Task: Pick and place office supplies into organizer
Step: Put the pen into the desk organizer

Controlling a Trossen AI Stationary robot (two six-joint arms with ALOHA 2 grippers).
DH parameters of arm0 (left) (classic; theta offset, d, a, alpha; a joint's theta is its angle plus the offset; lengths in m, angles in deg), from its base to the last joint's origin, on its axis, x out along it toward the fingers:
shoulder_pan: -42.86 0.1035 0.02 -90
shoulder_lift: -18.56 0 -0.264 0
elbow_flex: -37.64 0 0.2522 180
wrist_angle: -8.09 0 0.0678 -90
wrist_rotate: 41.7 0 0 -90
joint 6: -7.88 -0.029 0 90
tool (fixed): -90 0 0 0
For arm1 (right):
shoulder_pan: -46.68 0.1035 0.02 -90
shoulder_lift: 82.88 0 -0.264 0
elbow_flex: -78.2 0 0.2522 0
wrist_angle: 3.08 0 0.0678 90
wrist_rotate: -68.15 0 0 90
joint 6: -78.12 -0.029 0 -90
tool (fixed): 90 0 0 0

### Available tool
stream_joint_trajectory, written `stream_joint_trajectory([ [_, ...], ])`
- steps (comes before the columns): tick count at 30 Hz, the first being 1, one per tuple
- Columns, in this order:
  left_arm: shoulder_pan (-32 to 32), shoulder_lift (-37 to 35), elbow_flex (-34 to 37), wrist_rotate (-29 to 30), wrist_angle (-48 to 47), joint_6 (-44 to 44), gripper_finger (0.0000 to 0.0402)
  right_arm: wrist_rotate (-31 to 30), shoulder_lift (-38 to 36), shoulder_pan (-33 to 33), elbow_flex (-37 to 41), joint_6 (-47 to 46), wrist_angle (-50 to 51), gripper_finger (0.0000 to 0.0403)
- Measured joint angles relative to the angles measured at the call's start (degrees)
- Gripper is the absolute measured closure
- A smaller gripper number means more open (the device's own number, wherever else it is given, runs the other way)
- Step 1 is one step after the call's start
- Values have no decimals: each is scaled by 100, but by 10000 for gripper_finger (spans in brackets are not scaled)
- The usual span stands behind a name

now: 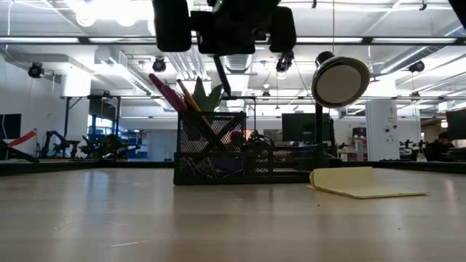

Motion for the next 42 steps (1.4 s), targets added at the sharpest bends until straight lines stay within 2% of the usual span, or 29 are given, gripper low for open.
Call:
stream_joint_trajectory([
  [5, 0, 10, 17, -4, -4, -21, 244, -50, 12, -56, 40, -82, -99, 360],
  [14, 0, 10, 233, -11, 47, 27, 244, 114, 3, -38, -120, 1168, -148, 356],
  [18, -2, 10, 301, -13, 52, 33, 244, 581, -7, -47, -203, 1091, -249, 355],
  [34, 0, 10, 310, -22, 11, -8, 244, 773, 494, -224, -181, 965, -391, 354],
  [42, -2, 10, 310, -20, 29, 30, 244, 1055, 532, 22, -160, 660, -439, 347],
])
